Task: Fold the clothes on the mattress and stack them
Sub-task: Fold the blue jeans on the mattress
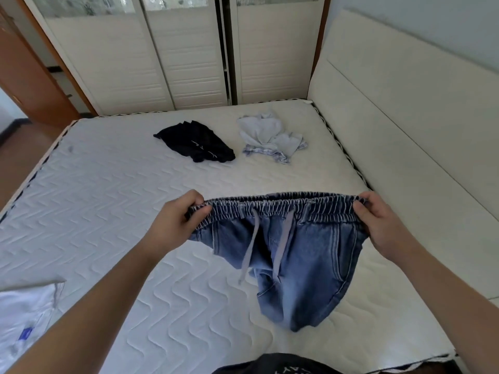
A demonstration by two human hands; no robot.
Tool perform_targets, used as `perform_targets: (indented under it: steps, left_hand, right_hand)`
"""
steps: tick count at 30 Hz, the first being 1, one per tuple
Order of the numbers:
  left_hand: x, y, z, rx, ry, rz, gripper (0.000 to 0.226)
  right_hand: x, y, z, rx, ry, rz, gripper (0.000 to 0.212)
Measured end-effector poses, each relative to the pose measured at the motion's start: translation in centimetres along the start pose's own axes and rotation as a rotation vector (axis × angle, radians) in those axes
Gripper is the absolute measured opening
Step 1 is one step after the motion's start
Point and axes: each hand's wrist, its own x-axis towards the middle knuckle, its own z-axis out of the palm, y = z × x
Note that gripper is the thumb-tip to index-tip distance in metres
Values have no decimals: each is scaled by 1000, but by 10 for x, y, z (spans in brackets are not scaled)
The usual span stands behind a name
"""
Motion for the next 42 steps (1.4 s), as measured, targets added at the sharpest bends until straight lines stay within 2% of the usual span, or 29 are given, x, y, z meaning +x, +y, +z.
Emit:
perform_targets:
  steps: [4,6,10,14,17,22,29,34,38,42]
  left_hand:
    - [33,33,-29,-80,83,44,21]
    - [54,49,-49,-113,98,73,21]
    - [99,76,-89,-63,143,108,25]
    - [134,100,-125,22,146,200,20]
    - [156,118,-149,89,187,249,23]
    - [188,154,-193,98,233,286,22]
    - [219,195,-248,125,276,344,30]
    - [235,219,-277,266,276,417,23]
    - [244,219,-285,340,267,329,29]
    - [239,209,-276,116,166,226,40]
  right_hand:
    - [15,-37,-1,121,53,-71,43]
    - [26,-60,-2,68,112,-134,40]
    - [50,-111,0,-126,208,-257,16]
    - [63,-165,-1,-242,261,-364,24]
    - [67,-205,-11,-356,207,-466,18]
    - [73,-275,-31,-505,198,-539,45]
    - [84,-345,-57,-608,314,-652,47]
    - [83,-378,-60,-502,358,-683,40]
    - [90,-382,-52,-385,339,-662,36]
    - [96,-373,-43,-194,220,-561,37]
